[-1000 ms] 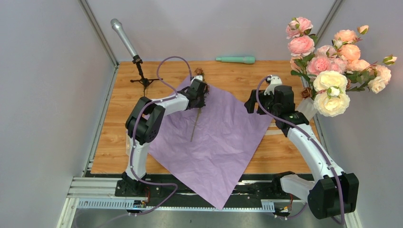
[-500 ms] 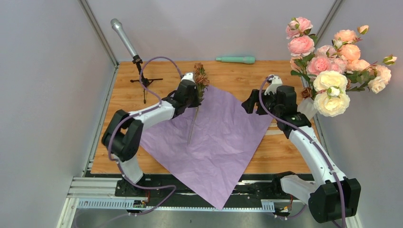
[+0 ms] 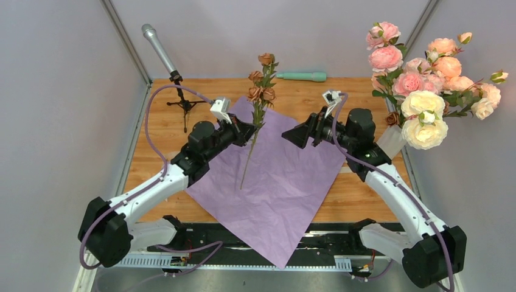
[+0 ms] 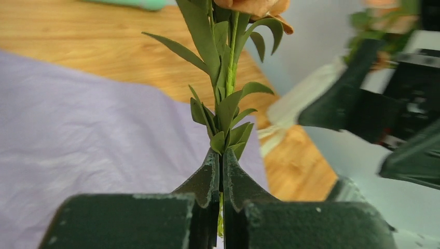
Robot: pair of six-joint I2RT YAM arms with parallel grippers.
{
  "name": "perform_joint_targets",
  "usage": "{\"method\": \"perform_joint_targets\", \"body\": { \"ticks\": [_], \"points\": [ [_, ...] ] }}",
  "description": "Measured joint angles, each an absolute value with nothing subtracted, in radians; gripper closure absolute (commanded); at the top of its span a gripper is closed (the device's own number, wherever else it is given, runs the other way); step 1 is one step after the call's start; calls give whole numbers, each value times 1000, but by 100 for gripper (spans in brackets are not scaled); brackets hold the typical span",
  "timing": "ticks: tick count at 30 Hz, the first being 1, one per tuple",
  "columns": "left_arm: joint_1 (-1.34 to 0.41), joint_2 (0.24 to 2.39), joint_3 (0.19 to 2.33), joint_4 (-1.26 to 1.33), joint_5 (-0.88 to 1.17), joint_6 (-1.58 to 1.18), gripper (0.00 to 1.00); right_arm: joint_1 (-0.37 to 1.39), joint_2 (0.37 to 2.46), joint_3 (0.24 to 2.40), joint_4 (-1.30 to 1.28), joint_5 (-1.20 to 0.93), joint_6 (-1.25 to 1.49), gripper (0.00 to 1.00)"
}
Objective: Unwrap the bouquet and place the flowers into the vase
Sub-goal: Pick up the fake flower from the wrapping paper.
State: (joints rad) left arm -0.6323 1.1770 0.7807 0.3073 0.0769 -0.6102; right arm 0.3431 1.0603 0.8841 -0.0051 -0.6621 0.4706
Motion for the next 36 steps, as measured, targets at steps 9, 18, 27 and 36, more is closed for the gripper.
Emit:
{"method": "perform_joint_targets", "body": {
  "ticks": [9, 18, 27, 36],
  "points": [
    [-698, 1041, 714, 450, 185, -632, 100, 542, 1125, 1005, 33, -545, 542, 17],
    [-733, 1033, 674, 461, 173, -631, 100, 690, 1206, 1114, -78, -257, 548, 30],
    [-754, 1032, 674, 450, 138, -623, 100, 784, 1306, 1226, -202, -30, 533, 44],
    [-762, 1032, 674, 411, 89, -605, 100, 840, 1335, 1260, -254, 124, 509, 63]
  ]
}}
